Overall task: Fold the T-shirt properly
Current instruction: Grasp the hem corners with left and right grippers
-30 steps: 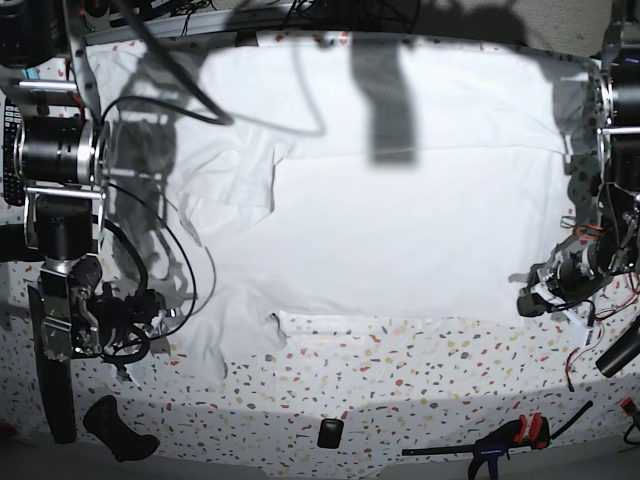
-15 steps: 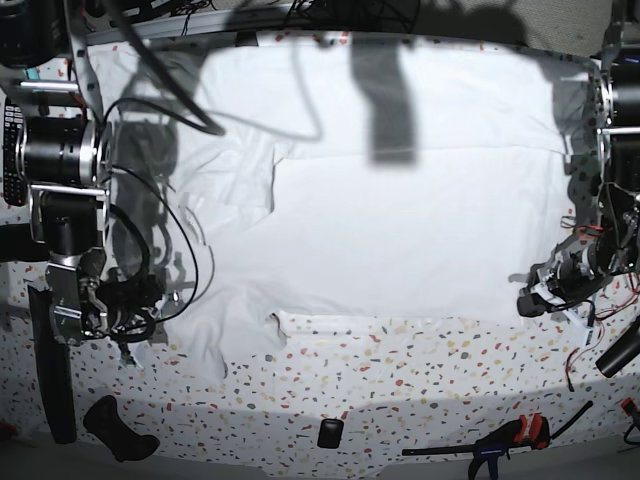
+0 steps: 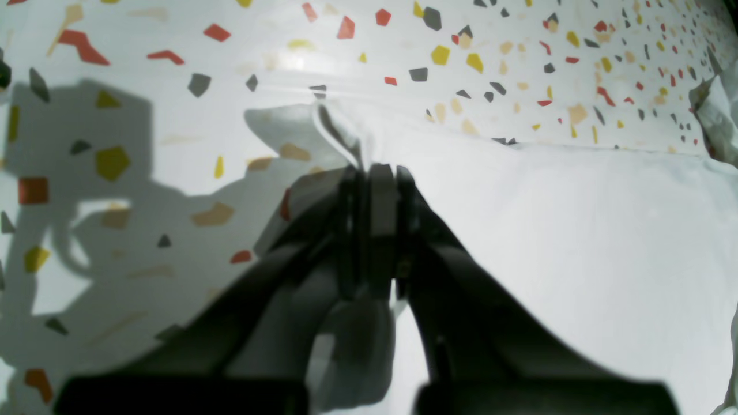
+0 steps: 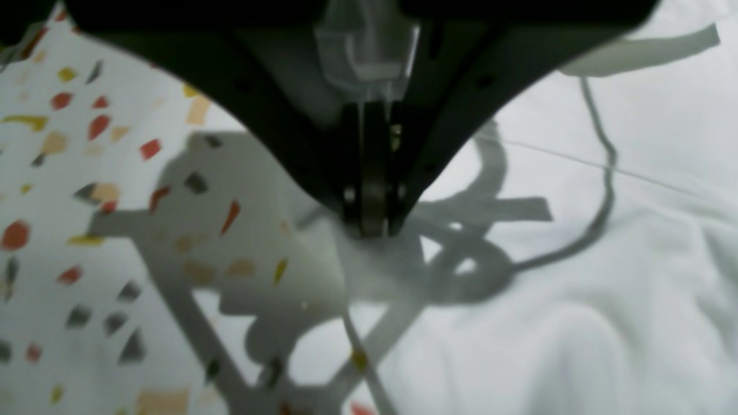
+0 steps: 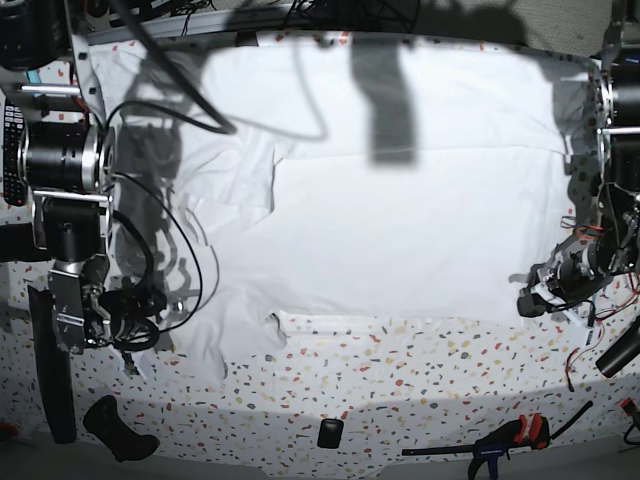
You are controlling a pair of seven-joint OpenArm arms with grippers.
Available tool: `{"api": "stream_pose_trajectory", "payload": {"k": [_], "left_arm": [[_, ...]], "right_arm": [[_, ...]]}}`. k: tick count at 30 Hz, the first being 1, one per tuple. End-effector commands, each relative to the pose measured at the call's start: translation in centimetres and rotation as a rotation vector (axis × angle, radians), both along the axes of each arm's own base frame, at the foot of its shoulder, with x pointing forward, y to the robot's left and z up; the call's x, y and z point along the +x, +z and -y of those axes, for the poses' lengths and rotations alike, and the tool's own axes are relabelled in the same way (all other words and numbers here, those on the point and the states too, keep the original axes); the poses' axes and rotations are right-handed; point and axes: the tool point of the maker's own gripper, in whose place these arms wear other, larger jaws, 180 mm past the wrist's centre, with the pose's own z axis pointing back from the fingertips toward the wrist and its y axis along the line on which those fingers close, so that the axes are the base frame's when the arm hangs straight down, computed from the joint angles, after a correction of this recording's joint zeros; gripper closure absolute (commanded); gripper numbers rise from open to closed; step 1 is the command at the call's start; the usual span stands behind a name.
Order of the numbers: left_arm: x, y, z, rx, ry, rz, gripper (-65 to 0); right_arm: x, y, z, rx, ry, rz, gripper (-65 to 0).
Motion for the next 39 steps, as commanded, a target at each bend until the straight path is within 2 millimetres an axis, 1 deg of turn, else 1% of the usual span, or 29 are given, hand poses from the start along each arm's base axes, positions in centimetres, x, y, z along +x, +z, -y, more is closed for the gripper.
{"api": "stream_pose_trajectory", "payload": {"k": [1, 4, 5, 7, 8, 9, 10, 14, 19, 24, 26, 29, 32, 35, 39], "left_arm": [[1.9, 3.1, -0.7, -0.01, 0.013, 0.093, 0.0], [1.9, 3.1, -0.7, -0.01, 0.013, 0.092, 0.0], [1.9, 3.1, -0.7, -0.01, 0.013, 0.092, 0.0], [1.9, 3.1, -0.7, -0.01, 0.013, 0.092, 0.0], [1.9, 3.1, -0.7, -0.01, 0.013, 0.092, 0.0], [1.9, 3.1, -0.7, -0.01, 0.013, 0.092, 0.0], [1.9, 3.1, -0.7, -0.01, 0.013, 0.092, 0.0], [1.9, 3.1, -0.7, -0.009, 0.012, 0.091, 0.0], [1.9, 3.1, -0.7, -0.009, 0.012, 0.091, 0.0], [1.9, 3.1, -0.7, -0.01, 0.012, 0.091, 0.0], [1.9, 3.1, -0.7, -0.01, 0.012, 0.091, 0.0], [1.9, 3.1, -0.7, -0.01, 0.012, 0.091, 0.0], [1.9, 3.1, -0.7, -0.009, 0.012, 0.09, 0.0], [1.9, 3.1, -0.7, -0.01, 0.013, 0.092, 0.0], [1.9, 3.1, -0.7, -0.01, 0.013, 0.092, 0.0]], "right_arm": [[2.2, 3.3, 0.4, -0.009, 0.0, 0.085, 0.0], [2.5, 3.9, 0.2, -0.016, 0.017, 0.101, 0.0], [2.5, 3.9, 0.1, -0.02, 0.034, 0.099, -6.4], [2.5, 3.9, 0.0, -0.047, 0.083, 0.106, -22.6], [2.7, 4.0, 0.1, -0.064, 0.104, 0.126, -28.7], [3.0, 4.1, 0.3, -0.088, 0.117, 0.148, -32.6], [3.3, 4.2, 0.6, -0.114, 0.127, 0.175, -33.8], [3.8, 4.2, 0.2, -0.104, 0.135, 0.217, -33.8], [3.3, 2.8, -0.3, -0.067, 0.127, 0.193, -33.6], [3.5, 2.8, -0.5, -0.057, 0.128, 0.216, -33.5], [3.2, 2.3, -0.1, -0.078, 0.132, 0.202, -32.0], [2.3, 0.9, 0.3, -0.076, 0.123, 0.185, -26.6], [1.4, -0.5, 0.0, -0.062, 0.124, 0.187, -26.3], [0.9, -1.2, -0.1, -0.057, 0.126, 0.182, -26.3], [0.9, -1.0, -0.1, -0.049, 0.119, 0.172, -25.4]]}}
